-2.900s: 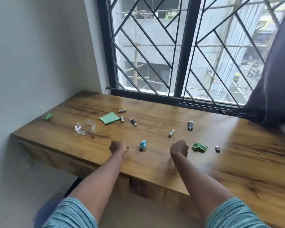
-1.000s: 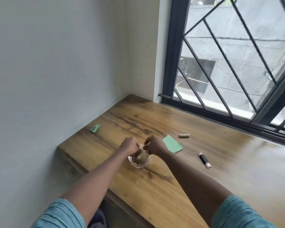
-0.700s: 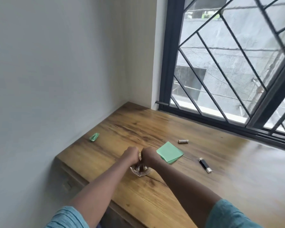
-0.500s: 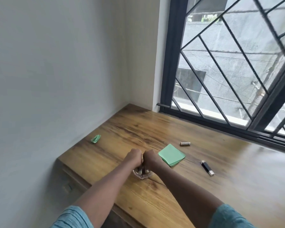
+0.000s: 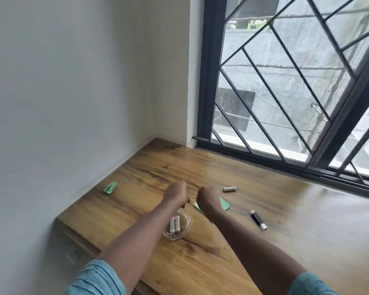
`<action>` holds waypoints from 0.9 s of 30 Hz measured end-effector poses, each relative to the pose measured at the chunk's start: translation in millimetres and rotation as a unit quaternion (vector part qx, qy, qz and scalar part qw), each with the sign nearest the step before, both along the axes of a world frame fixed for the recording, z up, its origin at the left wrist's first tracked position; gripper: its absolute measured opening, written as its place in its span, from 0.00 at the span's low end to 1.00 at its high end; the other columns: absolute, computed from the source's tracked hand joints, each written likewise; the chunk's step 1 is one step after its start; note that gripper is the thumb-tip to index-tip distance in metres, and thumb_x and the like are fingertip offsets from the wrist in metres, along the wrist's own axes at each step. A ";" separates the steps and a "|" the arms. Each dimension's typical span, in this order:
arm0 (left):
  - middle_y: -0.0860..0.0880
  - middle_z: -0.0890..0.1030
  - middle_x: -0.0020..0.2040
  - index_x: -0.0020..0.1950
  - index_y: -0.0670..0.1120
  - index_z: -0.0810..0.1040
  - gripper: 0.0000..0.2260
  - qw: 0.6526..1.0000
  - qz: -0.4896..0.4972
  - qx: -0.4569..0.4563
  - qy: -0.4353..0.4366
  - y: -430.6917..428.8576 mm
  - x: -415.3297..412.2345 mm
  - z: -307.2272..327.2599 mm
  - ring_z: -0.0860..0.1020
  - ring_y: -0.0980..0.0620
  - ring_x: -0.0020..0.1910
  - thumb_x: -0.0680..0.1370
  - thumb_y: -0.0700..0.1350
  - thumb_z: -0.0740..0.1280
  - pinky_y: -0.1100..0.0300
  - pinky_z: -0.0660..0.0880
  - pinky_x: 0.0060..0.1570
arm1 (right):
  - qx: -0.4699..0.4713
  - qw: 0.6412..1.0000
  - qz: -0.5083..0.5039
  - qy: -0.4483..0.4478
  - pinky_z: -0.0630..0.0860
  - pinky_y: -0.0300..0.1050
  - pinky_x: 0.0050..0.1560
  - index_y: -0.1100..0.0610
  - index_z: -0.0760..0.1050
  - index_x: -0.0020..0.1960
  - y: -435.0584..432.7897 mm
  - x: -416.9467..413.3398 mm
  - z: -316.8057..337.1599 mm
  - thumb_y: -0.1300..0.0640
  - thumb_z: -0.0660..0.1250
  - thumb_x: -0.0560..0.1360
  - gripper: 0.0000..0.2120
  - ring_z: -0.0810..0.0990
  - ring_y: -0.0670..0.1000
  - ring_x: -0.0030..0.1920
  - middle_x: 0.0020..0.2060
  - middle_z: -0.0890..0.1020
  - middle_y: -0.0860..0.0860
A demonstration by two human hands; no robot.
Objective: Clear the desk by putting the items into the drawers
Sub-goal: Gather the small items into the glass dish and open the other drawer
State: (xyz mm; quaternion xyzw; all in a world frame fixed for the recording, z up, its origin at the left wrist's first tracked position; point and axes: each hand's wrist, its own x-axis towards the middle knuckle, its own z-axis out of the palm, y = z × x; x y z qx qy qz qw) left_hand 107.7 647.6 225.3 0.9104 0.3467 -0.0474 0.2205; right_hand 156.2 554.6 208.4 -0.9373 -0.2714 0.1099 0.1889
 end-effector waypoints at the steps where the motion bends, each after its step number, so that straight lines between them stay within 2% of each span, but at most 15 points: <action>1: 0.42 0.84 0.48 0.46 0.40 0.82 0.06 1.000 -0.004 0.008 -0.021 -5.6 8.0 -1.1 0.83 0.46 0.48 0.74 0.42 0.70 0.55 0.79 0.47 | 0.001 1.000 -0.014 -0.013 0.75 0.51 0.49 0.67 0.76 0.55 -7.7 9.3 0.7 0.68 0.54 0.75 0.14 0.78 0.64 0.55 0.54 0.79 0.65; 6: 0.42 0.80 0.56 0.55 0.42 0.80 0.10 0.999 -0.014 0.003 -0.040 -36.2 49.7 -6.9 0.79 0.42 0.56 0.77 0.43 0.64 0.51 0.74 0.56 | -0.028 0.998 -0.052 -0.038 0.75 0.51 0.47 0.67 0.75 0.53 -42.2 56.1 -3.1 0.69 0.54 0.75 0.13 0.78 0.64 0.54 0.53 0.78 0.64; 9: 0.39 0.79 0.58 0.56 0.38 0.79 0.11 0.997 -0.015 -0.051 -0.052 -51.1 76.9 -17.2 0.78 0.40 0.57 0.78 0.40 0.61 0.52 0.75 0.53 | -0.047 0.998 -0.027 -0.043 0.74 0.52 0.51 0.65 0.75 0.56 -53.5 78.7 -10.6 0.65 0.56 0.77 0.12 0.77 0.63 0.56 0.55 0.77 0.63; 14: 0.40 0.76 0.64 0.64 0.39 0.75 0.16 0.994 -0.017 -0.096 -0.042 -62.2 108.1 -26.8 0.75 0.42 0.64 0.78 0.43 0.63 0.56 0.72 0.60 | -0.087 0.995 0.018 -0.047 0.74 0.51 0.55 0.59 0.71 0.62 -59.3 96.7 -19.1 0.60 0.60 0.78 0.12 0.74 0.60 0.60 0.59 0.72 0.58; 17: 0.39 0.77 0.63 0.63 0.39 0.76 0.15 0.994 -0.024 -0.100 -0.036 -63.7 125.4 -32.0 0.75 0.42 0.63 0.78 0.44 0.64 0.56 0.72 0.59 | -0.108 0.993 0.023 -0.045 0.74 0.50 0.54 0.59 0.71 0.62 -57.5 109.8 -25.6 0.59 0.60 0.78 0.13 0.74 0.59 0.60 0.59 0.72 0.57; 24: 0.39 0.81 0.56 0.55 0.39 0.81 0.11 0.993 -0.032 -0.104 -0.048 -56.7 134.6 -44.1 0.79 0.42 0.57 0.77 0.39 0.62 0.56 0.74 0.51 | -0.097 0.995 0.006 -0.033 0.76 0.51 0.52 0.60 0.75 0.57 -50.5 118.6 -32.0 0.59 0.59 0.78 0.11 0.77 0.58 0.56 0.55 0.76 0.57; 27: 0.41 0.83 0.52 0.51 0.40 0.83 0.11 0.990 -0.044 -0.111 -0.073 -54.3 127.8 -42.3 0.80 0.45 0.52 0.76 0.37 0.61 0.57 0.71 0.43 | -0.097 0.995 -0.008 -0.023 0.75 0.51 0.52 0.61 0.75 0.57 -49.4 114.0 -27.5 0.59 0.59 0.78 0.11 0.78 0.59 0.56 0.55 0.76 0.58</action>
